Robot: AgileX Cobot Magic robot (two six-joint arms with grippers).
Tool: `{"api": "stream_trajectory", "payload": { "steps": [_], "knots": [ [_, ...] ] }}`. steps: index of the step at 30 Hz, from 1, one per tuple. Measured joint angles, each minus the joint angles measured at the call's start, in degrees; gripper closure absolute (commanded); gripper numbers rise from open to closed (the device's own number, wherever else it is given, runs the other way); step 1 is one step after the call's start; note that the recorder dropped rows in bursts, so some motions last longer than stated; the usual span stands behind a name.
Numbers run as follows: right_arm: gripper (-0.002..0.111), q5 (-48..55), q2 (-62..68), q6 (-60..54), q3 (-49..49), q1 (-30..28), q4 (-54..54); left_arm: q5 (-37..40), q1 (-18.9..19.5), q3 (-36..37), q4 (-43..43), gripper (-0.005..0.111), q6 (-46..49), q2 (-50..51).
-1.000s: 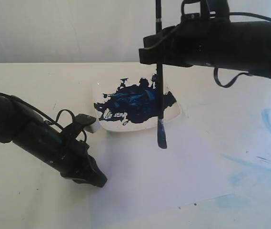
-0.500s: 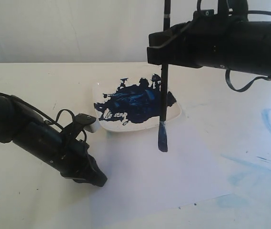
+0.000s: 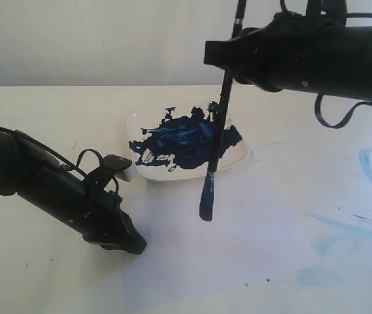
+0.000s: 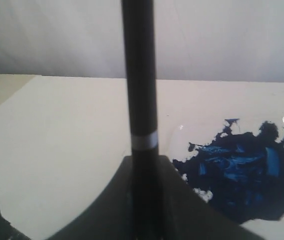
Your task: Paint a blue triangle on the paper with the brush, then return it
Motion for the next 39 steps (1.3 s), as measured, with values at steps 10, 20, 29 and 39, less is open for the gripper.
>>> {"api": "stream_trajectory", "payload": {
  "steps": [10, 20, 29, 39],
  "knots": [
    [0.108, -25.38, 0.00, 90.80, -0.76, 0.25, -84.89, -0.12, 0.00, 0.00, 0.00, 0.107, 0.00, 0.00],
    [0.108, -44.27, 4.63, 117.71, 5.23, 0.35, -116.73, -0.12, 0.00, 0.00, -0.11, 0.107, 0.00, 0.00],
    [0.108, -54.77, 6.67, 109.73, 11.04, 0.35, -124.31, -0.24, 0.00, 0.00, -0.11, 0.107, 0.00, 0.00],
    [0.108, -54.38, 8.04, 103.27, 9.12, 0.35, -123.58, -0.24, 0.00, 0.00, -0.11, 0.107, 0.00, 0.00]
  ]
}}
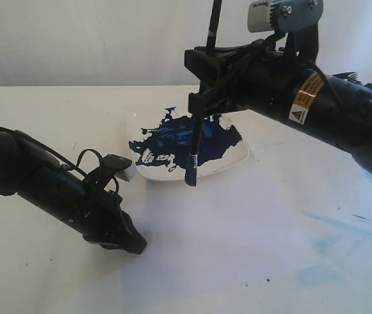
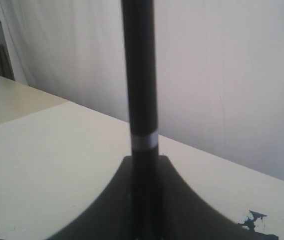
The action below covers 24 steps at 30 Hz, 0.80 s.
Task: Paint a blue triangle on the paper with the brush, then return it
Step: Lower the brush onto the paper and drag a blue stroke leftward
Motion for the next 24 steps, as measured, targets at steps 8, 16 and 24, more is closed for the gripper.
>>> {"api": "stream_trajectory", "payload": {
  "steps": [8, 16, 24],
  "knots": [
    [0.108, 0.00, 5.75, -0.25, -3.24, 0.00, 0.77, 0.00, 0.00, 0.00, 0.00, 0.107, 0.00, 0.00],
    [0.108, 0.00, 8.33, -0.53, -4.45, 0.00, 4.53, 0.00, 0.00, 0.00, 0.00, 0.107, 0.00, 0.00],
    [0.108, -0.61, 10.83, -1.00, -4.68, 0.00, 5.50, 0.00, 0.00, 0.00, 0.00, 0.107, 0.00, 0.00]
  ]
}}
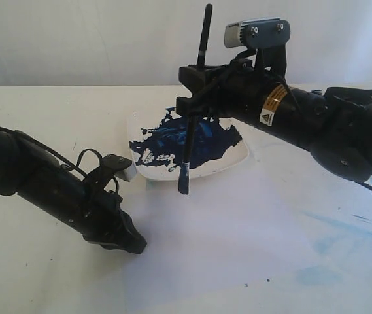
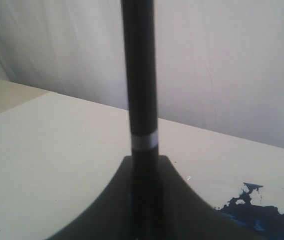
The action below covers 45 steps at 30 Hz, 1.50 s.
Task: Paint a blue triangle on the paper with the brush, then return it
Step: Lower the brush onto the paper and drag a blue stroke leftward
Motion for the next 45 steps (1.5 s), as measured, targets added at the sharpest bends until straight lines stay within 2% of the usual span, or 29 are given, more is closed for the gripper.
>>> {"api": "stream_trajectory", "payload": {
  "steps": [22, 45],
  "knots": [
    [0.108, 1.48, 1.79, -0.49, 0.00, 0.00, 0.23, 0.00, 0.00, 0.00, 0.00, 0.107, 0.00, 0.00],
    [0.108, 7.82, 0.75, -0.59, 1.01, 0.00, 0.90, 0.00, 0.00, 0.00, 0.00, 0.107, 0.00, 0.00]
  ]
}}
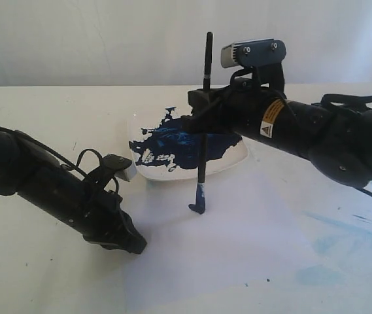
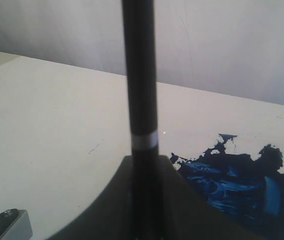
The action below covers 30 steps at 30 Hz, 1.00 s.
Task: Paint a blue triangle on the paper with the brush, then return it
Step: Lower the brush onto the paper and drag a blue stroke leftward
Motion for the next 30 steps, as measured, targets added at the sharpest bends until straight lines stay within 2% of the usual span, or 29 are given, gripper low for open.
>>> {"api": "stream_trajectory", "payload": {
  "steps": [30],
  "knots": [
    [0.108, 14.00, -5.19, 0.00, 0.71, 0.00, 1.14, 0.00, 0.00, 0.00, 0.00, 0.107, 0.00, 0.00]
  ]
}}
